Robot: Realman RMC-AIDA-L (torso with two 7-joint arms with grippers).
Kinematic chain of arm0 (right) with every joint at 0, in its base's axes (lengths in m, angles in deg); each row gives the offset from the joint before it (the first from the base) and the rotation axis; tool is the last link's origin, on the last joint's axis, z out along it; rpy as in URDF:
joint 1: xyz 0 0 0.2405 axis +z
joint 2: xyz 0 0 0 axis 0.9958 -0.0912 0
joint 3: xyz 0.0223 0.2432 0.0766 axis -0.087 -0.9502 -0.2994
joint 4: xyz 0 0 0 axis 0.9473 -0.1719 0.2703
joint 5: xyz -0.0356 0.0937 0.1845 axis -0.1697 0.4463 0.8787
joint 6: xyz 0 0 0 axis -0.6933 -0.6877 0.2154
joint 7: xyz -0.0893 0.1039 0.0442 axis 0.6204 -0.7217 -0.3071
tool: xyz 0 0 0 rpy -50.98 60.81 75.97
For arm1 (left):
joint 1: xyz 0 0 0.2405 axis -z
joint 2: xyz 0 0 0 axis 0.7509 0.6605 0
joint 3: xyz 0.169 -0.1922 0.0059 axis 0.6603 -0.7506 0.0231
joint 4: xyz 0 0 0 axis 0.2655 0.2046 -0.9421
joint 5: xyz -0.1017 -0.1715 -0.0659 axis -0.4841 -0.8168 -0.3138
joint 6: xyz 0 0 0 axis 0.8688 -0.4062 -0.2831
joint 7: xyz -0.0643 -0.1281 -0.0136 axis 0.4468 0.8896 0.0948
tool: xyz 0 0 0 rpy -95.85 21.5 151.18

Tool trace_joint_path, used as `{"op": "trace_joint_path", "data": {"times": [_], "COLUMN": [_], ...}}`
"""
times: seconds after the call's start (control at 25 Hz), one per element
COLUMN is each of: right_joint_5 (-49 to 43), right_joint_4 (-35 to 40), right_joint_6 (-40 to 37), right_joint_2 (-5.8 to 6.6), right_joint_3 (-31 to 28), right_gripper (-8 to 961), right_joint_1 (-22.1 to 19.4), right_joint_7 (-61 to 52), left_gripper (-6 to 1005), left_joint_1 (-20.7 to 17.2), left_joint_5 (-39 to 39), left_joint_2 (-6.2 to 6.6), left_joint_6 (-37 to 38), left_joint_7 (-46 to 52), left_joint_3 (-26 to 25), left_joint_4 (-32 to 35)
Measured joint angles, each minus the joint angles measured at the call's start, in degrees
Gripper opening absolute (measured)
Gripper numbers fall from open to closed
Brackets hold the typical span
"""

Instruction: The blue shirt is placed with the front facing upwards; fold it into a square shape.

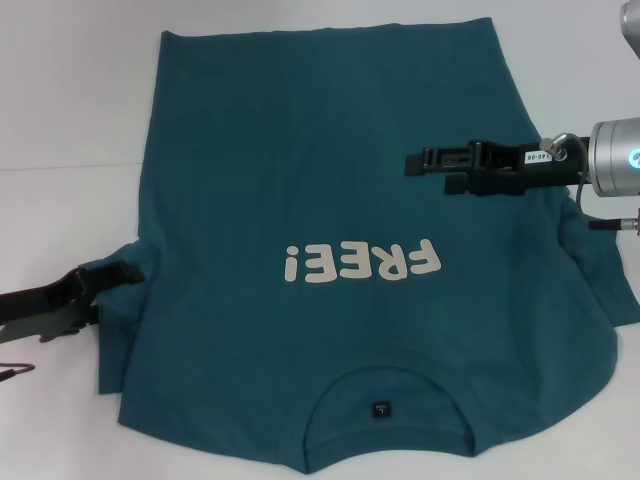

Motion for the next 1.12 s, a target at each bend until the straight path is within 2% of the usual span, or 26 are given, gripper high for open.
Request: {"op": "trace_joint_path", "data": {"times": [0.32,0.8,1.04,1.12], "right_joint_5": [0.0,0.7,0.7,0.7], "right_joint_4": [0.0,0.0,0.0,0.0], "right_joint_6": [0.0,-0.4,-0.4,-0.4], "right_joint_2": [0.0,0.0,0.0,0.0], "right_joint_3": [-0.4,-1.0,-1.1,-1.1], "right_gripper": [943,944,944,944], "right_joint_1": [-0.1,-0.2,-0.2,-0.2], "right_joint_7": [0.1,0.6,0.6,0.6], "left_gripper": [806,788,592,498], "left_joint_1": [1.1,1.8,1.8,1.8], "left_joint_5": [0.0,0.9,1.1,1.1], "left_joint_2": [0.02,0.78,0.81,0.81], "left_joint_6": [-1.2,0.5,0.3,0.1], "left_joint_7": [0.3,2.3,2.2,2.1], "left_joint_3": [0.9,1.3,1.0,1.1], "left_joint_4": [-1.3,-1.3,-1.3,-1.3]}}
